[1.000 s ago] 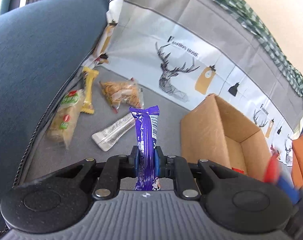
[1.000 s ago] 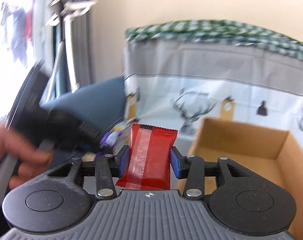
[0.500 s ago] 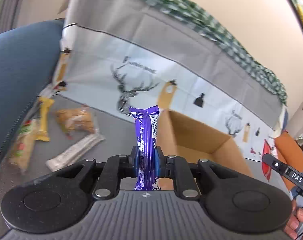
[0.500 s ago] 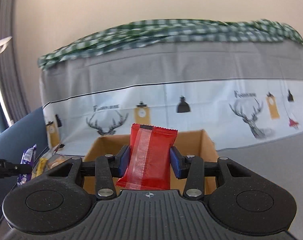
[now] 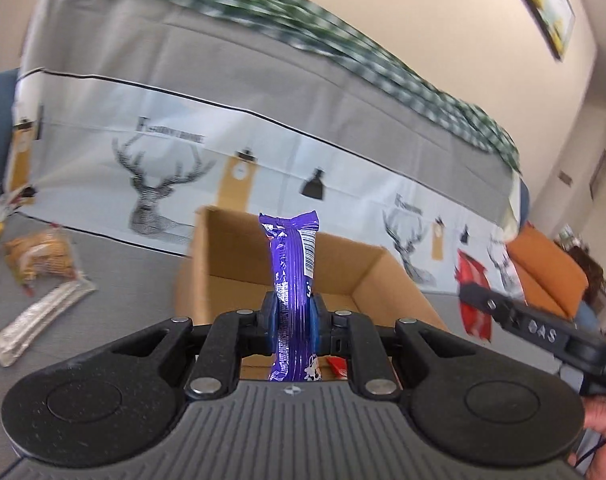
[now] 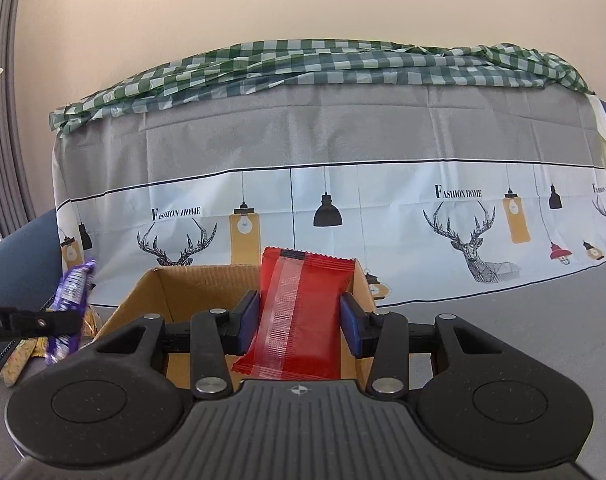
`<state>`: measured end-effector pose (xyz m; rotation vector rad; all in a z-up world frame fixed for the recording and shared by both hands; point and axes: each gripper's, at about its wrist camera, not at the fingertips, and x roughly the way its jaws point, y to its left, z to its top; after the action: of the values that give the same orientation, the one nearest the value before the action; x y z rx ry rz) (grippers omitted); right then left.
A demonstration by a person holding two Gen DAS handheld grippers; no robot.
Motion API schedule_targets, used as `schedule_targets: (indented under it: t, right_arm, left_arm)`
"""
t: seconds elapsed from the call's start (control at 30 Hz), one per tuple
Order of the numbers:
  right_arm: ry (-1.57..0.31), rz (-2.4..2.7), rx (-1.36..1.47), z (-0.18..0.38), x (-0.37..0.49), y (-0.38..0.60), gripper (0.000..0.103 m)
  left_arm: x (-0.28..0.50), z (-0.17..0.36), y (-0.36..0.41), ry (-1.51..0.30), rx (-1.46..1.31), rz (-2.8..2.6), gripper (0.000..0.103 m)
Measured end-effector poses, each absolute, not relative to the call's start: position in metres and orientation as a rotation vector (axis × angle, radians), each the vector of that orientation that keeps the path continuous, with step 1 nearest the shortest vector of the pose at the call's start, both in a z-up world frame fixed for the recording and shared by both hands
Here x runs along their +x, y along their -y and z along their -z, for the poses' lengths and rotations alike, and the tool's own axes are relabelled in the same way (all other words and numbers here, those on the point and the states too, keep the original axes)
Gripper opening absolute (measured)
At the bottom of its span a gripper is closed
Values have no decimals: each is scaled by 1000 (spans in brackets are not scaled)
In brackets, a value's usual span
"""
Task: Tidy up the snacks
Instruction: 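Carry the purple candy bar and red wafer pack over the box with both tools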
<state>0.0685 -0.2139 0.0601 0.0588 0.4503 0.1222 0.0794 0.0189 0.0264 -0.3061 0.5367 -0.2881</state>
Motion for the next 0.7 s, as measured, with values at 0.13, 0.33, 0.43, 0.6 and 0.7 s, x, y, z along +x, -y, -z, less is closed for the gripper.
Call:
schedule_targets:
  t: [0.13, 0.33, 0.43, 0.6, 0.7]
  right_arm:
    - [-453, -127, 45, -60, 71, 209, 45]
    - [-463, -126, 29, -57, 74, 205, 45]
    - [-467, -124, 22, -56, 76, 204, 45]
    - [-472, -117, 16, -55, 79, 202, 45]
    - [-473, -117, 6, -55, 79, 198, 45]
  left_arm:
    - [84, -15, 1, -553, -275, 307, 16]
    - [88, -9, 12, -567, -279, 339, 16]
    - [88, -8, 14, -571, -272, 348, 16]
    - [88, -10, 14, -565, -274, 356, 16]
    - [89, -10, 12, -566, -280, 354, 16]
